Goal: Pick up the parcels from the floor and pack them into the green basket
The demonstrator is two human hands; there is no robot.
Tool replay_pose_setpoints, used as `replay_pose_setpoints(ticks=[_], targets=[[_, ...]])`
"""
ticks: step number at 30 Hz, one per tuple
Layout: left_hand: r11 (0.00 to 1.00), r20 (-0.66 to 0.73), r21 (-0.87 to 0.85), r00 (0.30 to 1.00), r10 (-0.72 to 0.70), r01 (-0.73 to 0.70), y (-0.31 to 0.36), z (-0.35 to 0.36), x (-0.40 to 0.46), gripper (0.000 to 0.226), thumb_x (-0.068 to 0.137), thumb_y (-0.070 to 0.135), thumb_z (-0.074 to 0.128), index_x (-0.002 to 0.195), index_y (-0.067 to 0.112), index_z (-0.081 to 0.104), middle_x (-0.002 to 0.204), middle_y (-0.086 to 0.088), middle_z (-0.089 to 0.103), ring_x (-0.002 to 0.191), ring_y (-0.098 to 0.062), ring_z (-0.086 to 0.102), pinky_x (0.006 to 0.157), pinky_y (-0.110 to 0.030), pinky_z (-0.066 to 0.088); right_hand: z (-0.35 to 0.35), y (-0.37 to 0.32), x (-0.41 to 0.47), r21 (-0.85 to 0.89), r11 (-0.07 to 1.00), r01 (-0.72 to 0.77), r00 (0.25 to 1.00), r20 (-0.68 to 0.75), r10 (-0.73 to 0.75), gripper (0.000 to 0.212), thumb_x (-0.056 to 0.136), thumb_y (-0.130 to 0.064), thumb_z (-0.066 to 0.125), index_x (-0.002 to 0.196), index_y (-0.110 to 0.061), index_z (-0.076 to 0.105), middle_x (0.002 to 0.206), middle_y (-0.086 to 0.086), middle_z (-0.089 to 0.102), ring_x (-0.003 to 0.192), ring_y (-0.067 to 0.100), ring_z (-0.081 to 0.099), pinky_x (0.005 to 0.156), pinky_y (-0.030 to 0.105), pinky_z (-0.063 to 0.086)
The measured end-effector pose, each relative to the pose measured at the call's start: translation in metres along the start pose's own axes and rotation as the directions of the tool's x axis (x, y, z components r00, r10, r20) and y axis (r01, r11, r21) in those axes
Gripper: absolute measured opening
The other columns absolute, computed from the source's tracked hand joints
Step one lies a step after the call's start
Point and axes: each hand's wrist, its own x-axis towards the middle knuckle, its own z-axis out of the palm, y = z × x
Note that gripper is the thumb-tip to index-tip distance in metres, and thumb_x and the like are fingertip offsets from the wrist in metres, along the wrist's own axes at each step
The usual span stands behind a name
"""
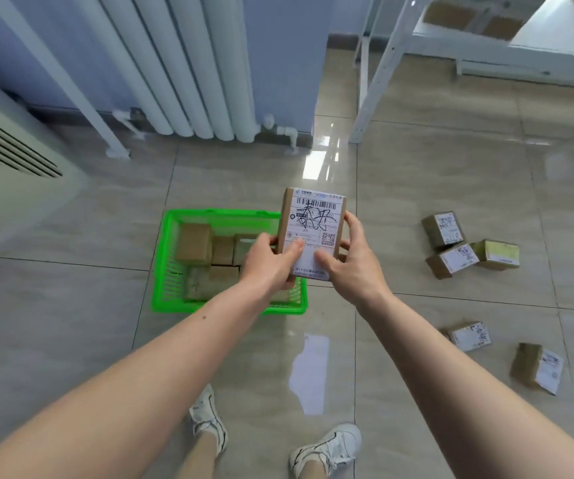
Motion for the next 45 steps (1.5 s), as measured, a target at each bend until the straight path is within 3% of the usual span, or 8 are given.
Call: replay_pose_setpoints(ticks=[11, 14, 18, 21, 24, 32, 39, 45], targets=[[0.991, 0.137, 0.013, 0.982, -0.131, 0.131, -0.065, -0.145, 0.093, 0.028, 0.096, 0.005, 0.053, 0.124, 0.001, 0.051, 0.125, -0.019, 0.059, 0.094, -0.031, 0.063, 0.060, -0.024, 0.058, 0.188, -0.002, 0.053, 0.230, 0.947, -0.223, 0.972, 0.127, 0.198, 0.035, 0.090, -0.014, 0.064, 0.123, -0.023, 0.056, 0.113, -0.002, 0.069, 0.106, 0.032, 0.069, 0.080, 0.050, 0.059], [0.986, 0.088, -0.038, 0.984, -0.156, 0.159, -0.089, -0.157, 0.121, 0.025, 0.094, 0.002, 0.053, 0.116, 0.006, 0.041, 0.127, -0.019, 0.056, 0.105, -0.037, 0.064, 0.069, -0.033, 0.060, 0.218, 0.010, 0.079, 0.187, 0.956, -0.226, 0.970, 0.133, 0.203, 0.032, 0.085, -0.017, 0.066, 0.107, -0.039, 0.062, 0.103, -0.013, 0.071, 0.104, 0.030, 0.070, 0.088, 0.055, 0.057], [0.989, 0.040, 0.021, 0.989, -0.145, 0.144, -0.122, -0.167, 0.164, 0.024, 0.093, 0.009, 0.058, 0.110, 0.016, 0.042, 0.117, -0.013, 0.062, 0.084, -0.031, 0.068, 0.072, -0.047, 0.060, 0.259, 0.040, 0.119, 0.162, 0.952, -0.260, 0.963, 0.114, 0.243, 0.025, 0.067, -0.037, 0.064, 0.088, -0.052, 0.061, 0.095, -0.019, 0.070, 0.101, 0.026, 0.070, 0.092, 0.057, 0.054], [0.971, -0.001, 0.226, 0.997, -0.082, 0.080, -0.146, -0.169, 0.200, 0.029, 0.086, 0.025, 0.064, 0.113, 0.022, 0.057, 0.105, -0.010, 0.066, 0.086, -0.032, 0.069, 0.067, -0.044, 0.060, 0.287, 0.069, 0.147, 0.172, 0.943, -0.286, 0.958, 0.086, 0.275, 0.030, 0.059, -0.047, 0.063, 0.089, -0.047, 0.060, 0.098, -0.014, 0.071, 0.101, 0.028, 0.070, 0.092, 0.058, 0.053], [0.900, 0.033, 0.437, 0.999, -0.019, 0.002, -0.171, -0.165, 0.234, 0.037, 0.081, 0.023, 0.066, 0.118, 0.019, 0.061, 0.108, -0.014, 0.061, 0.099, -0.032, 0.062, 0.086, -0.040, 0.053, 0.309, 0.091, 0.173, 0.152, 0.941, -0.302, 0.953, 0.066, 0.295, 0.030, 0.063, -0.044, 0.064, 0.092, -0.040, 0.060, 0.096, -0.012, 0.070, 0.100, 0.029, 0.070, 0.092, 0.058, 0.053], [0.847, 0.047, 0.524, 0.996, 0.070, -0.084, -0.227, -0.165, 0.309, 0.066, 0.083, 0.020, 0.072, 0.140, 0.035, 0.043, 0.112, 0.002, 0.069, 0.100, -0.025, 0.063, 0.086, -0.034, 0.050, 0.356, 0.146, 0.244, 0.069, 0.950, -0.303, 0.953, 0.046, 0.301, 0.049, 0.068, -0.038, 0.063, 0.115, -0.027, 0.059, 0.111, -0.006, 0.069, 0.106, 0.030, 0.068, 0.095, 0.057, 0.053], [0.501, 0.014, 0.852, 0.965, 0.261, -0.148, -0.248, -0.159, 0.362, 0.059, 0.088, 0.041, 0.062, 0.141, 0.025, 0.041, 0.133, -0.003, 0.040, 0.121, -0.026, 0.035, 0.099, -0.038, 0.034, 0.387, 0.163, 0.287, 0.030, 0.948, -0.318, 0.946, 0.075, 0.315, 0.041, 0.086, -0.023, 0.065, 0.126, -0.022, 0.055, 0.114, -0.004, 0.066, 0.107, 0.029, 0.066, 0.095, 0.056, 0.053], [0.442, 0.049, 0.880, 0.959, 0.280, -0.174, -0.264, -0.158, 0.379, 0.079, 0.086, 0.030, 0.066, 0.149, 0.039, 0.019, 0.139, 0.001, 0.029, 0.124, -0.025, 0.033, 0.098, -0.040, 0.034, 0.400, 0.166, 0.304, -0.036, 0.947, -0.320, 0.946, 0.042, 0.322, 0.038, 0.088, -0.016, 0.064, 0.125, -0.018, 0.056, 0.108, -0.003, 0.063, 0.106, 0.029, 0.065, 0.094, 0.053, 0.054]])
